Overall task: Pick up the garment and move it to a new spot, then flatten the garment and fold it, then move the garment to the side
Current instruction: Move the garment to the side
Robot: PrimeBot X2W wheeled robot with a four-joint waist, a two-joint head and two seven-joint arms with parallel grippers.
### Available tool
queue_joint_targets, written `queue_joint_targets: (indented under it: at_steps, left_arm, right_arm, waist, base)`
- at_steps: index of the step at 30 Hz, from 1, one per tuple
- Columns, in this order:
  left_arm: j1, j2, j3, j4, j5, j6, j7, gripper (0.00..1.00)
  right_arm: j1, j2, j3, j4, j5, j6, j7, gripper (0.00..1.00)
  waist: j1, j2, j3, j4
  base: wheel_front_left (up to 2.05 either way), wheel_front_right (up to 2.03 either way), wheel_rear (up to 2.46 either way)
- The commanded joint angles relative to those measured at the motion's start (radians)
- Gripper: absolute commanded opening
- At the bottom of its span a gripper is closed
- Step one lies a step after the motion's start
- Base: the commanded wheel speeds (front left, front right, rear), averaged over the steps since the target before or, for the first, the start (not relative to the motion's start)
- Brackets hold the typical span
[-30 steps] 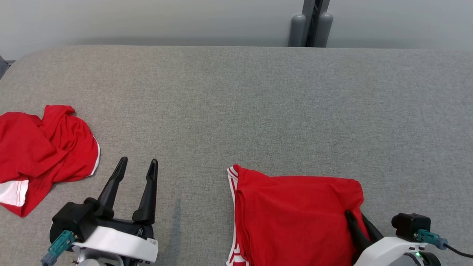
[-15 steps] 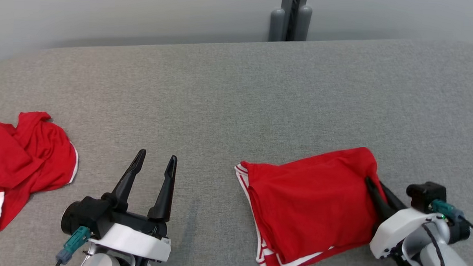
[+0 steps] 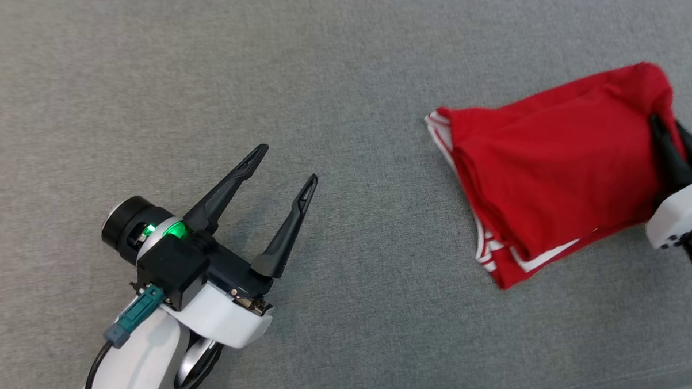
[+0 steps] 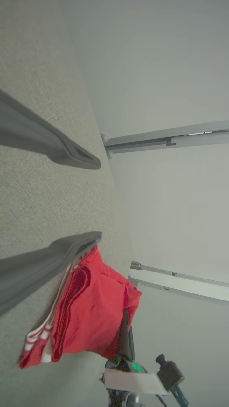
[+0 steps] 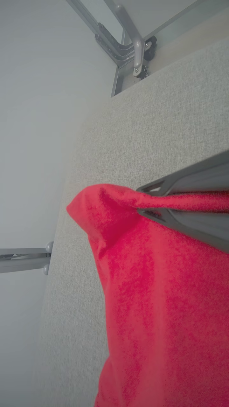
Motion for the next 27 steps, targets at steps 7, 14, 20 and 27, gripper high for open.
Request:
queue_joint_targets:
  at_steps: [7,14,20,27]
  left_arm:
    - [-0.111,0.091,-0.066,-0.109,0.015,-0.001,0.070,1.00]
    - [-0.153,0.139,-0.066,-0.175,0.019,-0.001,0.115,1.00]
    - [-0.144,0.144,-0.063,-0.192,0.005,0.009,0.123,1.00]
    - [-0.132,0.135,-0.060,-0.183,-0.010,0.020,0.104,1.00]
  right_arm:
    - [-0.178,-0.063,-0.069,0.139,-0.026,-0.001,-0.052,0.00]
    - [-0.316,-0.113,-0.113,0.286,-0.112,-0.001,-0.102,0.00]
    - [-0.386,-0.099,-0.082,0.352,-0.156,-0.001,-0.127,0.00]
    - [-0.399,-0.093,-0.074,0.417,-0.157,-0.001,-0.143,0.00]
  waist:
    - [0.0000,0.0000,0.192,-0.105]
    - [0.0000,0.0000,0.253,-0.117]
    - [0.0000,0.0000,0.273,-0.108]
    - [0.0000,0.0000,0.266,-0.083]
  base:
    - [0.00,0.00,0.00]
    - [0.00,0.00,0.00]
    - [0.00,0.00,0.00]
    - [0.00,0.00,0.00]
